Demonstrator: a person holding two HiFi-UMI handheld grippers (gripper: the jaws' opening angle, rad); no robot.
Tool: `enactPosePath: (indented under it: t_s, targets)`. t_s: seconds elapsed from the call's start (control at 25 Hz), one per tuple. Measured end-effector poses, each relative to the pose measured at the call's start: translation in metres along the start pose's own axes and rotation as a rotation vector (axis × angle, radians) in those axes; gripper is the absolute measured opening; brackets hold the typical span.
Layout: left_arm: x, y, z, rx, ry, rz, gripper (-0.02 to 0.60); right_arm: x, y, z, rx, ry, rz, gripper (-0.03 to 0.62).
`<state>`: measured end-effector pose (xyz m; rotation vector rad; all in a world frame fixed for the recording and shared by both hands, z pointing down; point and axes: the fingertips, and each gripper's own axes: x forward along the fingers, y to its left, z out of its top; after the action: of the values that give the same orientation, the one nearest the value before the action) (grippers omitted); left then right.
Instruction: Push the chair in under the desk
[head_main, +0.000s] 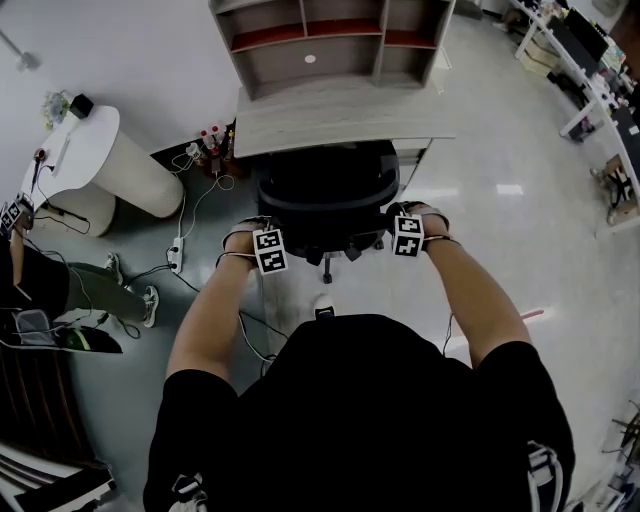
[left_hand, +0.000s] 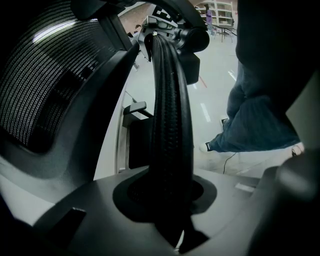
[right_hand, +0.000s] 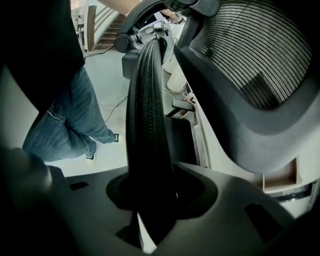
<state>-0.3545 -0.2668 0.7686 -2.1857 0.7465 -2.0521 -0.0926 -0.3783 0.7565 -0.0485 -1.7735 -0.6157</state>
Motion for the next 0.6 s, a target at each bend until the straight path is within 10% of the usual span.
enactPosePath:
  t_s: [0.6]
  targets:
    - [0.0014,-0.0093,-0.0054,-0.03,0.01,-0.052,0.133,-0.0021,-0.0017,0.0022,0.071,0.009,-0.035,0.196]
